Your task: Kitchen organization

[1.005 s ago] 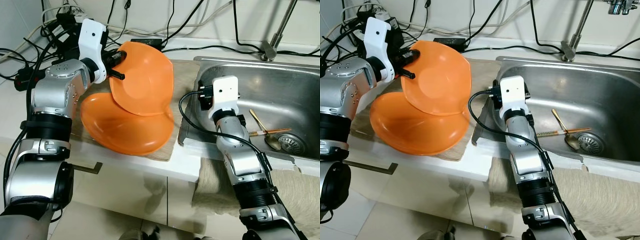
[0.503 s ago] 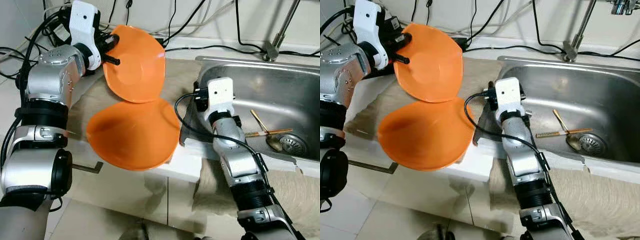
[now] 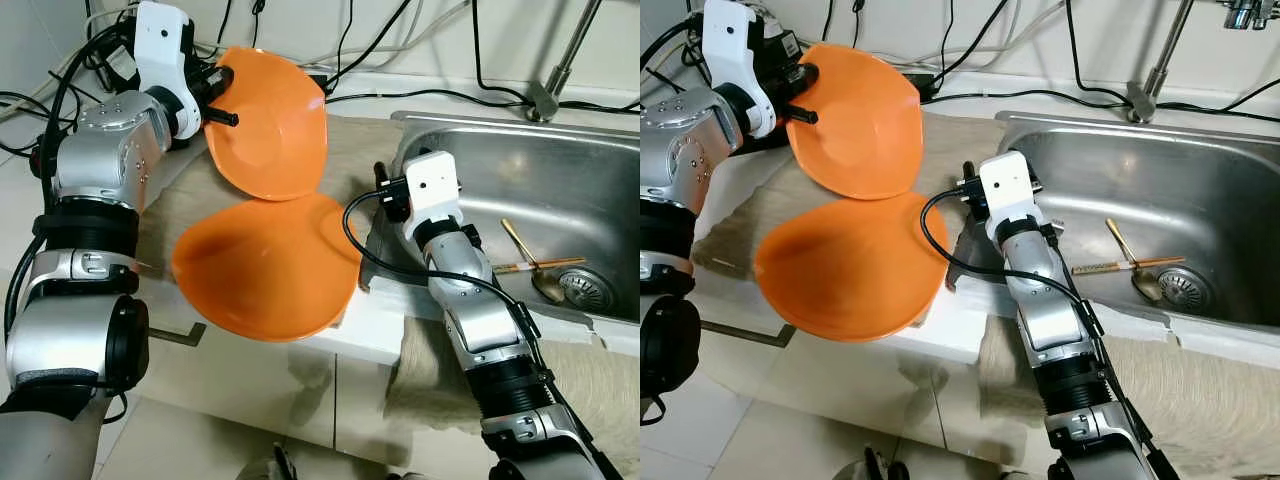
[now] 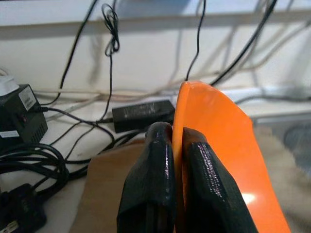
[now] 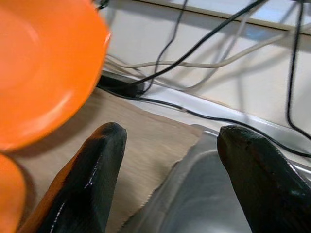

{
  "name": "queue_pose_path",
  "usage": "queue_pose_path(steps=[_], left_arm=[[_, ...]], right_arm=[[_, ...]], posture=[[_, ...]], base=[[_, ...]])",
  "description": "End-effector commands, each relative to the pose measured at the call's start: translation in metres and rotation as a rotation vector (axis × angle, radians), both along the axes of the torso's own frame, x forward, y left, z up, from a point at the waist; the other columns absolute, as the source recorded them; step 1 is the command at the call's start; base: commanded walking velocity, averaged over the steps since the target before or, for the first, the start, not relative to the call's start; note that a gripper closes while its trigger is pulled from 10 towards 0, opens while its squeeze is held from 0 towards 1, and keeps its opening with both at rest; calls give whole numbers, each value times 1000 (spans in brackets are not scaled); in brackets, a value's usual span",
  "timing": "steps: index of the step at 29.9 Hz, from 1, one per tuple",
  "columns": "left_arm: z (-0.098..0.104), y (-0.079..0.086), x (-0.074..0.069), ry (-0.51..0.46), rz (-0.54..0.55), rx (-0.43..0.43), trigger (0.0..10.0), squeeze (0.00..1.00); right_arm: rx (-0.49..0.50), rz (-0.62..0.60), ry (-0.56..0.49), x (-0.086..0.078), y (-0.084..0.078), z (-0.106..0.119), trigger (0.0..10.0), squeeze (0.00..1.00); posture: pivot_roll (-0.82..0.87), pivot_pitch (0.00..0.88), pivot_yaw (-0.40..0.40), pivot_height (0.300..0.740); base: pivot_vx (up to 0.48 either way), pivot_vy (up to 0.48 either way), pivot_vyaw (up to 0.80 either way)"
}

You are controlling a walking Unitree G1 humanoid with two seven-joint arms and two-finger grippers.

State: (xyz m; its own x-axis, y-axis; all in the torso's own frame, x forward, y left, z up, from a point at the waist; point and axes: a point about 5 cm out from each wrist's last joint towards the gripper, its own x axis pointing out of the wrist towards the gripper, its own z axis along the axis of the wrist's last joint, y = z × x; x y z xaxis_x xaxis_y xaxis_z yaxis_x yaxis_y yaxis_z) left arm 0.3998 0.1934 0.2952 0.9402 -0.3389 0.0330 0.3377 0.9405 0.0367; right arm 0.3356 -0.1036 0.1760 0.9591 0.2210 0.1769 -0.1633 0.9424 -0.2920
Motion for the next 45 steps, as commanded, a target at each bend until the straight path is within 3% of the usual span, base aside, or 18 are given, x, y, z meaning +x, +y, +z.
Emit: queue_pose_path(steps=[1,15,25,34,45], left_arm=[[30,-1,-3,-99,-2,-39,0,0],[41,-4,-3,-161,-8,-53,0,0],[51,-18,-7,-173,-72,-138,0,0],[53,-27,-11,-161,-111,-182,0,0],[59,-36,-20,-137,-159,-216,0,0]], right_arm=[[-1,35,-4,0,6,2,10000,0],[47,166,30,-3,17,1,10000,0],[-173,216,-85,1,16,12,10000,0],[-303,213,-152,6,14,14,10000,0],[-388,203,-228,8,16,12,10000,0]], posture=[[47,9,65,740],[46,4,73,740],[48,0,68,740],[52,0,63,740],[55,0,63,740]], base=[[0,0,0],[0,0,0],[0,0,0],[0,0,0],[0,0,0]])
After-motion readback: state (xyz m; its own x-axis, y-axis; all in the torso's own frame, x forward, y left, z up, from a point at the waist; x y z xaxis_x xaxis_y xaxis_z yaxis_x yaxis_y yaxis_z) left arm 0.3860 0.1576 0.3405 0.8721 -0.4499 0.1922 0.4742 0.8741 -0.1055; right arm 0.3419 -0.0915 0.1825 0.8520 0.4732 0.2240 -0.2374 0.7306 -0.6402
